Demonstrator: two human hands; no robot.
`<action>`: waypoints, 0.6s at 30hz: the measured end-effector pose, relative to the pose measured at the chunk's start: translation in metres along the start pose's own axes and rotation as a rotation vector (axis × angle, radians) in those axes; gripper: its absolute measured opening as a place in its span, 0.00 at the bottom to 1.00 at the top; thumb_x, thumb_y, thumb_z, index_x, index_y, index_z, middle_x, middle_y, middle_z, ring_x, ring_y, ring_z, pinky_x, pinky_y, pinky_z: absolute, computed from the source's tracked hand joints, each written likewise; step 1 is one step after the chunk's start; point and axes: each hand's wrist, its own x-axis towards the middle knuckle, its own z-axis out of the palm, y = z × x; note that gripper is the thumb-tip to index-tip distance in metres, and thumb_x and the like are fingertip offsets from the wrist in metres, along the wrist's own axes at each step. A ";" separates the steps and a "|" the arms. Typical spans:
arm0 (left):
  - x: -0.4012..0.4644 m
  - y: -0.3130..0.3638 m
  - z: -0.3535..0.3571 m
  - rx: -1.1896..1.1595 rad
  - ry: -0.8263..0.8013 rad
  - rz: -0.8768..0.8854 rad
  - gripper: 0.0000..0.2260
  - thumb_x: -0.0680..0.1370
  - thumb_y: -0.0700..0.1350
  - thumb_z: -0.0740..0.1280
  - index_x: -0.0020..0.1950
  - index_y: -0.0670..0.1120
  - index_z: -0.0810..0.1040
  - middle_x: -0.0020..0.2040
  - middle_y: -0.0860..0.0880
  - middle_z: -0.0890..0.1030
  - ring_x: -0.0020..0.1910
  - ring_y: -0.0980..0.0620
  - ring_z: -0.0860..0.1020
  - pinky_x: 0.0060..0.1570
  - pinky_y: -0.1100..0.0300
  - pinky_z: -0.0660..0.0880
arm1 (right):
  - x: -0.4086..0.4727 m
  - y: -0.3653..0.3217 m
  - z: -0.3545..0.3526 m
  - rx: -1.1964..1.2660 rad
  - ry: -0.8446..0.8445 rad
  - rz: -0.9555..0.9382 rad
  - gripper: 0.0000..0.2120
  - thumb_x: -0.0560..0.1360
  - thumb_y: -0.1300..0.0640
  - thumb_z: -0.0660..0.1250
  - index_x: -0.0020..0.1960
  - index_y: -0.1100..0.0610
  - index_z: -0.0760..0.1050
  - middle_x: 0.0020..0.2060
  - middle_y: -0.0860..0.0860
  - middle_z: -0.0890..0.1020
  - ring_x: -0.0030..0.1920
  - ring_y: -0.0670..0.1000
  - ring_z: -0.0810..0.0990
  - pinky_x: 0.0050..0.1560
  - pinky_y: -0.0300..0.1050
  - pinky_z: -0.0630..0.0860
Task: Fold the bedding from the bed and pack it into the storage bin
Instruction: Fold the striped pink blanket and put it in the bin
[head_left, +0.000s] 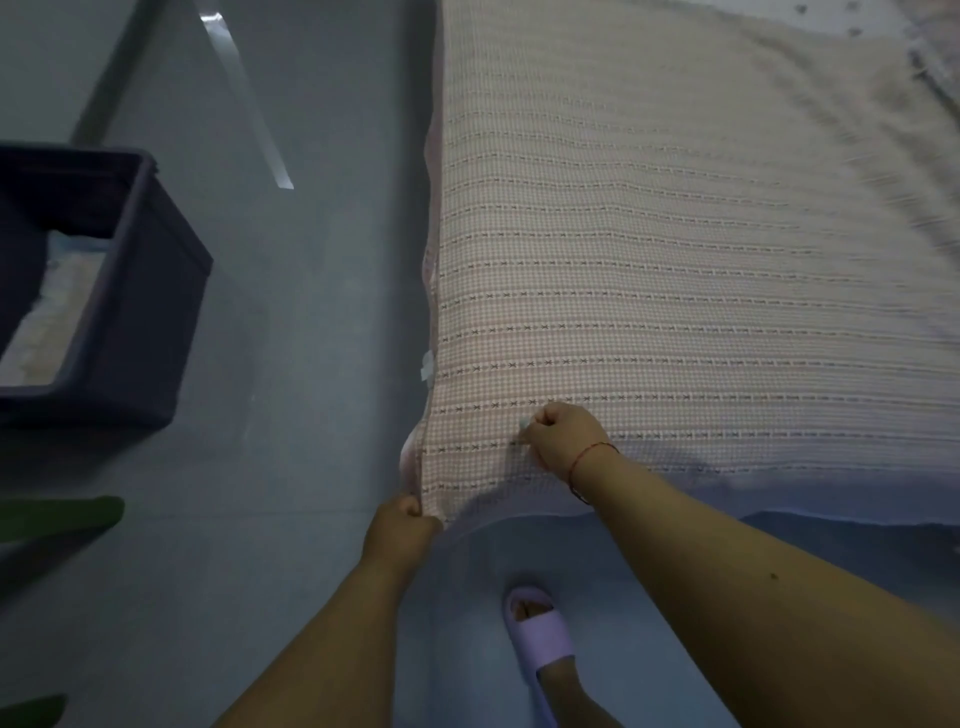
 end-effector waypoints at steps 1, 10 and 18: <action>0.001 -0.001 0.001 -0.061 -0.017 -0.002 0.05 0.69 0.41 0.69 0.36 0.43 0.75 0.33 0.48 0.75 0.33 0.52 0.72 0.32 0.61 0.66 | 0.001 0.003 0.001 0.014 0.006 0.008 0.13 0.76 0.55 0.64 0.34 0.56 0.69 0.33 0.56 0.76 0.35 0.53 0.73 0.38 0.43 0.72; -0.004 -0.008 0.007 -0.193 -0.159 -0.037 0.19 0.58 0.50 0.75 0.42 0.40 0.82 0.37 0.47 0.82 0.38 0.51 0.78 0.36 0.59 0.75 | -0.010 0.008 0.016 0.085 0.062 0.075 0.14 0.76 0.58 0.63 0.32 0.55 0.65 0.33 0.56 0.75 0.36 0.53 0.73 0.39 0.45 0.72; -0.054 0.009 -0.004 -0.242 -0.331 -0.010 0.12 0.68 0.38 0.72 0.50 0.39 0.80 0.46 0.43 0.81 0.43 0.50 0.76 0.39 0.63 0.75 | -0.050 0.005 0.024 0.280 0.003 0.275 0.16 0.74 0.59 0.65 0.29 0.56 0.65 0.32 0.59 0.72 0.36 0.55 0.73 0.41 0.50 0.73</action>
